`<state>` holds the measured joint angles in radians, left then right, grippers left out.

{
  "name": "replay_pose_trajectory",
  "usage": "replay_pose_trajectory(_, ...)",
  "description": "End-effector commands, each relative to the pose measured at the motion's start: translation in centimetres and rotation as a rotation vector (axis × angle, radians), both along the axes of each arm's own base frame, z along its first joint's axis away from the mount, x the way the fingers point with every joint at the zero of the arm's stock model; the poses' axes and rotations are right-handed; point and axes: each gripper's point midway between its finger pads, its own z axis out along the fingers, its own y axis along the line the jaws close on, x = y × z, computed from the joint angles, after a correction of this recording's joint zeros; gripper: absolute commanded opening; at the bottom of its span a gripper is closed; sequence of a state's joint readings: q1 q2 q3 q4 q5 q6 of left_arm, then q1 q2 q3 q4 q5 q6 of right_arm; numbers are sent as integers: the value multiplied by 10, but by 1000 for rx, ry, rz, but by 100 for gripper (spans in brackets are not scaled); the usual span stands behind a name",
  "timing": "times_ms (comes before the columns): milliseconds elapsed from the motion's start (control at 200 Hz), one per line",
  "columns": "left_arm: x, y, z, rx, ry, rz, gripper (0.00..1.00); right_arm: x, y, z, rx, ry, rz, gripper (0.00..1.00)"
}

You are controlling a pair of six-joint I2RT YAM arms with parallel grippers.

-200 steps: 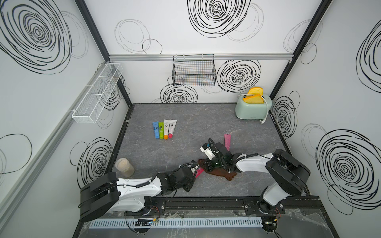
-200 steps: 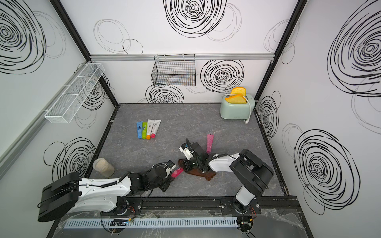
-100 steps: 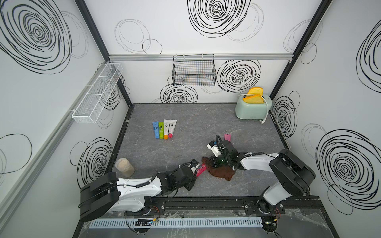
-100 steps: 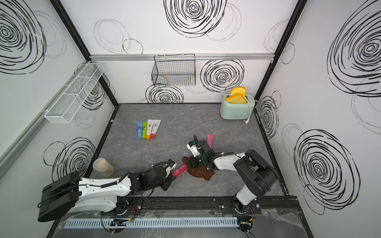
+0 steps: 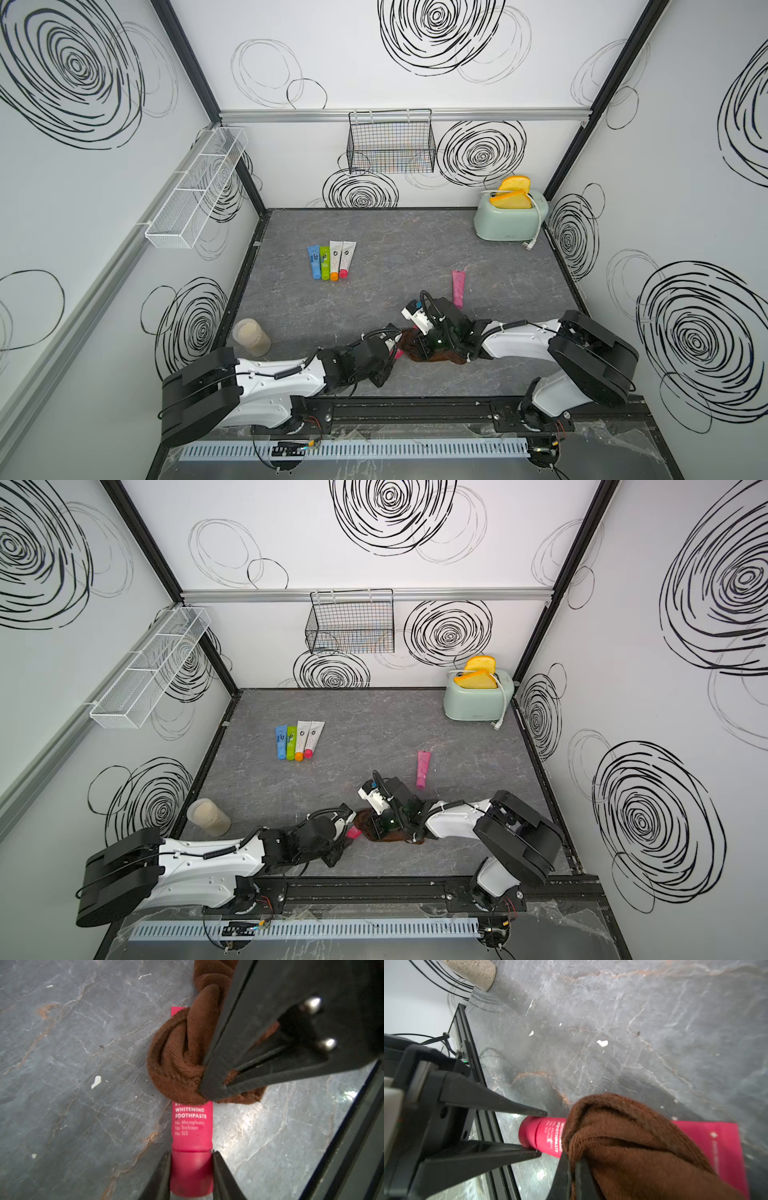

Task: Wipe the surface of the toothpaste tube
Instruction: Wipe the dirt from the toothpaste tube.

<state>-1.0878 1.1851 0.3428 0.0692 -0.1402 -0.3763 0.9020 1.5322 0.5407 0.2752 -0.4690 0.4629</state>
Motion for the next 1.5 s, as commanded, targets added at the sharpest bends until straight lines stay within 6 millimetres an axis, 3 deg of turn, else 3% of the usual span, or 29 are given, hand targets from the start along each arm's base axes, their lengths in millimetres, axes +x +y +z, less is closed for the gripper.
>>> replay_pose_trajectory(0, 19, -17, 32, -114, -91, 39, 0, -11, -34, -31, -99, 118, -18, 0)
replay_pose_trajectory(130, 17, -15, 32, -123, -92, 39, 0, 33, -72, -40, -197, 62, -168, 0)
replay_pose_trajectory(275, 17, -17, 33, -122, -90, 33, 0, 57, -78, -33, -197, 35, -239, 0)
replay_pose_trajectory(480, 16, -19, 32, -125, -86, 22, 0, 32, -38, -21, -111, 58, -127, 0)
replay_pose_trajectory(630, 16, -20, 31, -121, -84, 18, 0, 3, -3, 3, -26, 53, -36, 0)
replay_pose_trajectory(740, 16, -22, 32, -123, -82, 12, 0, -7, 12, 12, -10, 28, -2, 0)
replay_pose_trajectory(850, 15, -22, 31, -120, -81, 10, 0, 6, 2, 3, -48, 15, -33, 0)
replay_pose_trajectory(1036, 12, -23, 30, -124, -76, 1, 0, 64, -44, 5, -52, -11, -184, 0)
replay_pose_trajectory(1156, 11, -24, 29, -120, -77, -3, 0, 86, -52, 4, -70, -28, -216, 0)
replay_pose_trajectory(1266, 11, -25, 29, -116, -78, -8, 0, 83, -42, -8, -69, 7, -183, 0)
replay_pose_trajectory(1496, 12, -24, 29, -107, -86, -3, 0, 44, -23, -18, -96, 33, -94, 0)
